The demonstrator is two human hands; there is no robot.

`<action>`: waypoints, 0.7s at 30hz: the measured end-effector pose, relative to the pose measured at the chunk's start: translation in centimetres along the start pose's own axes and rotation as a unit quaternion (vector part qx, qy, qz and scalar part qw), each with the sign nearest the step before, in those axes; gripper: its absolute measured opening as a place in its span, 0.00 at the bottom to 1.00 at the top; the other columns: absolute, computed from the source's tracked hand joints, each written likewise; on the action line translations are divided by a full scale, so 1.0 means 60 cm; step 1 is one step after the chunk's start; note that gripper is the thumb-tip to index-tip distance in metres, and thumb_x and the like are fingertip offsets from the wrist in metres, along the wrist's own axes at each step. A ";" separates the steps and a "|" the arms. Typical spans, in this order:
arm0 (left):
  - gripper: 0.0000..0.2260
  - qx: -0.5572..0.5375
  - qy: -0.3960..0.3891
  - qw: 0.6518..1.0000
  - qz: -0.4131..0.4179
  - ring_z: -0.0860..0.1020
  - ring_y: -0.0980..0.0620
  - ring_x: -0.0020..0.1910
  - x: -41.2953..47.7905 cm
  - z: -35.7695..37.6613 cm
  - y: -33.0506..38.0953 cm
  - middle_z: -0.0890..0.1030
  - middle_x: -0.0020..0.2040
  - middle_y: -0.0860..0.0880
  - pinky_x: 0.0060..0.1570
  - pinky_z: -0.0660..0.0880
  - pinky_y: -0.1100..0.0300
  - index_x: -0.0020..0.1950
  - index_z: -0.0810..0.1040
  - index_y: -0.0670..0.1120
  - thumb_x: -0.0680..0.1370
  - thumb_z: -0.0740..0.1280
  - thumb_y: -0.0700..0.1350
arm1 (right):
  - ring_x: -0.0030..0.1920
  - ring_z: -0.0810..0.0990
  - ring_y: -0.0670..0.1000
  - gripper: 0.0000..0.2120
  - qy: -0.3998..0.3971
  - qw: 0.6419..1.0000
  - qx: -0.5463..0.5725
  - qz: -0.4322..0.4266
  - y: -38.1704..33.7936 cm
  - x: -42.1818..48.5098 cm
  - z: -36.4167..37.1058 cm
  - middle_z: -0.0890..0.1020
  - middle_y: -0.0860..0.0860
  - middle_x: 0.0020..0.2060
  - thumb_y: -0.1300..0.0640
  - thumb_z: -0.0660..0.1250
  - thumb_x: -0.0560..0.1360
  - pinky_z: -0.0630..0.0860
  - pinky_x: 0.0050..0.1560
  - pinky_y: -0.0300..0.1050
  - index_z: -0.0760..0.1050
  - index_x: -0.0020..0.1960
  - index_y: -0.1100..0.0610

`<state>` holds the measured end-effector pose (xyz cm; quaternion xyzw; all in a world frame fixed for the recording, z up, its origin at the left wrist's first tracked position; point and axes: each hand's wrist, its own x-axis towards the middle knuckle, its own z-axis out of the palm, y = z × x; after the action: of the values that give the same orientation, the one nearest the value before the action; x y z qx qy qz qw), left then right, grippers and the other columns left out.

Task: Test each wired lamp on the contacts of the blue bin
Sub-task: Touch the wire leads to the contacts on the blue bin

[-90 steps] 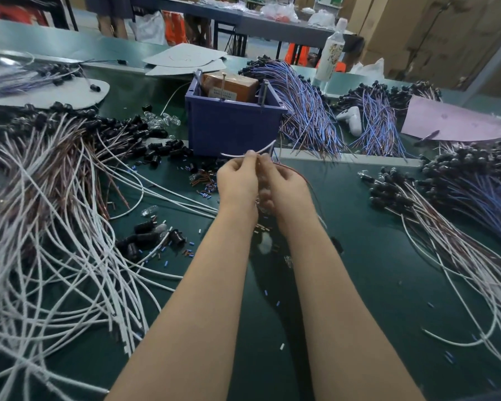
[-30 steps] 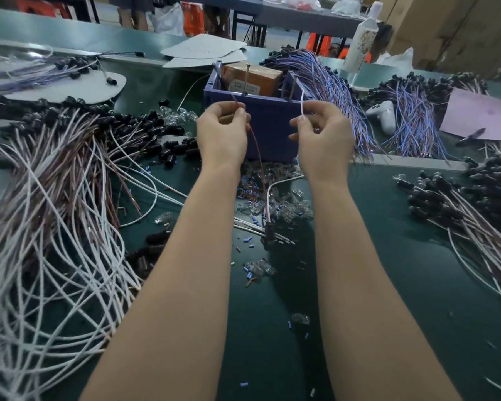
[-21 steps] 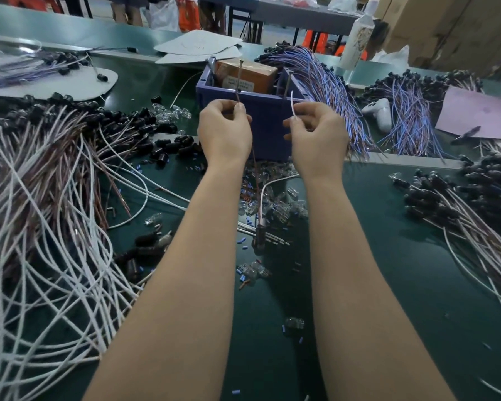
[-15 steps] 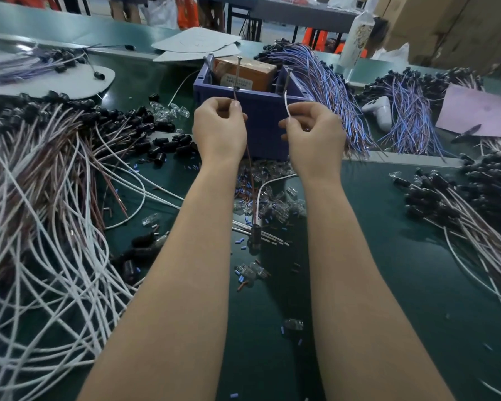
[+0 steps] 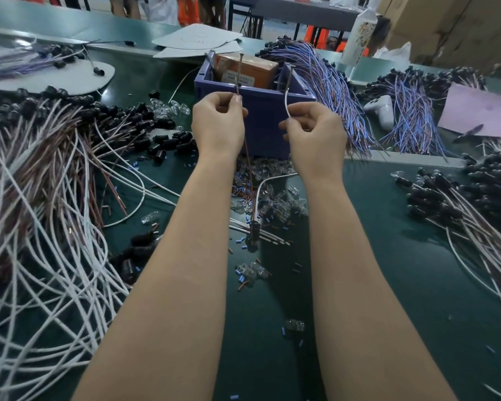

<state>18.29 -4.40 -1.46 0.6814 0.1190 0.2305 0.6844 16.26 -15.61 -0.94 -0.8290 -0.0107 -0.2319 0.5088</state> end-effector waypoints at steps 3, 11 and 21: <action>0.05 -0.002 -0.003 1.000 -0.003 0.75 0.58 0.35 0.002 0.001 0.000 0.79 0.35 0.54 0.45 0.75 0.57 0.44 0.77 0.49 0.79 0.63 0.44 | 0.47 0.82 0.51 0.09 -0.001 1.000 -0.004 -0.001 0.000 -0.001 0.000 0.84 0.51 0.41 0.64 0.62 0.75 0.78 0.54 0.51 0.78 0.53 0.58; 0.05 -0.006 -0.012 1.000 -0.003 0.74 0.57 0.35 0.004 0.003 0.001 0.79 0.35 0.54 0.46 0.75 0.56 0.44 0.77 0.49 0.79 0.64 0.43 | 0.46 0.82 0.51 0.10 0.002 1.000 -0.011 -0.003 0.001 -0.001 0.002 0.84 0.52 0.42 0.64 0.63 0.75 0.78 0.54 0.51 0.79 0.54 0.58; 0.05 -0.012 -0.015 1.000 -0.001 0.74 0.58 0.33 0.005 0.003 0.002 0.79 0.34 0.54 0.44 0.74 0.58 0.45 0.77 0.49 0.79 0.64 0.43 | 0.46 0.82 0.54 0.11 0.008 1.000 -0.013 -0.006 0.003 -0.003 0.005 0.83 0.51 0.42 0.64 0.62 0.76 0.78 0.53 0.53 0.78 0.56 0.58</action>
<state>18.59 -4.42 -1.27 0.6763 0.1061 0.2211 0.6946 16.24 -15.37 -1.27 -0.8336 -0.0090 -0.2417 0.4966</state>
